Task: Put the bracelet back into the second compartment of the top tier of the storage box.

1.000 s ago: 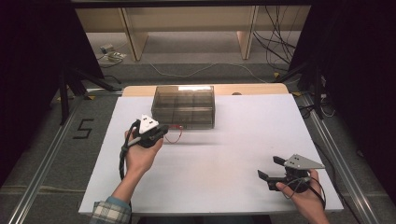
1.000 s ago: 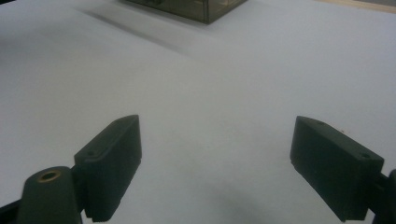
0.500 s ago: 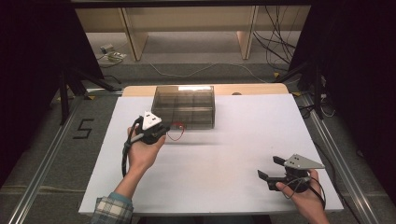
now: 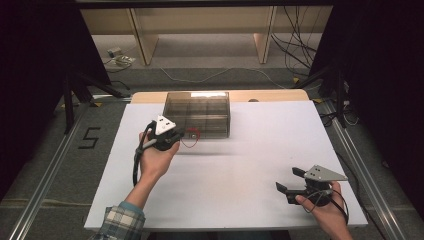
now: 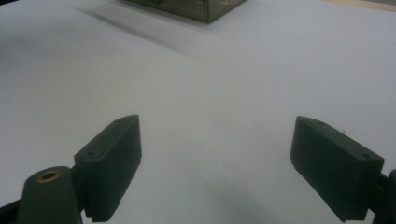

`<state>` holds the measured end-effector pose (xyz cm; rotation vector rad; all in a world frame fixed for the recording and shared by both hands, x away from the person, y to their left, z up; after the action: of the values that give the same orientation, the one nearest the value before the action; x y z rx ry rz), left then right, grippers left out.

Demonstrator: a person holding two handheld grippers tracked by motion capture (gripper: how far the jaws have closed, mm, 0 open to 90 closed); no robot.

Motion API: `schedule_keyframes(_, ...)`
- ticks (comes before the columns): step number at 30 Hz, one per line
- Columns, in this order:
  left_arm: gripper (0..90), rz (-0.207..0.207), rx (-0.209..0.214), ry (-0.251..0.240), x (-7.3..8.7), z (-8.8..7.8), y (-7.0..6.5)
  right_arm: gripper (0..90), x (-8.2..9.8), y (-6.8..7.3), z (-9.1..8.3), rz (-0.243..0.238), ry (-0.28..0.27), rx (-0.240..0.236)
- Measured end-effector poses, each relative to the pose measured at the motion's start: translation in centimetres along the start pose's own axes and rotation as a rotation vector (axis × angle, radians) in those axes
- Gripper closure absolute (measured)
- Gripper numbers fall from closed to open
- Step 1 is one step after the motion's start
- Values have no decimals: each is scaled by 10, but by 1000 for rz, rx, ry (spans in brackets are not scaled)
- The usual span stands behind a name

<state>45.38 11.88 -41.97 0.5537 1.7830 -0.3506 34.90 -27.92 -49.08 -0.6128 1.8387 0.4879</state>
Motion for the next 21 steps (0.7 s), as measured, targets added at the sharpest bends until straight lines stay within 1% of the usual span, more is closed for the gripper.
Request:
schedule_keyframes(8, 898, 11, 2, -5, -8, 4, 1, 173, 0, 0, 0, 1, 0, 0)
schedule_keyframes(16, 898, 3, -7, -1, -9, 8, 3, 173, 0, 0, 0, 1, 1, 0)
schedule_keyframes(21, 898, 6, -6, 2, -10, 10, 4, 173, 0, 0, 0, 1, 3, -1)
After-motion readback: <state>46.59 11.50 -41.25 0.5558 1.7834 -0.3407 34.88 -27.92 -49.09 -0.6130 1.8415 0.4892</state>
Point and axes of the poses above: each handheld gripper's, and its own axes: z roughly forward along the jaws, x roughly out of its underside, y roughly to its left, the point moved 4 cm from there along z, roughly forward along the jaws, and after that the axes turned 12 degrees about -y, right-handed, at the moved point
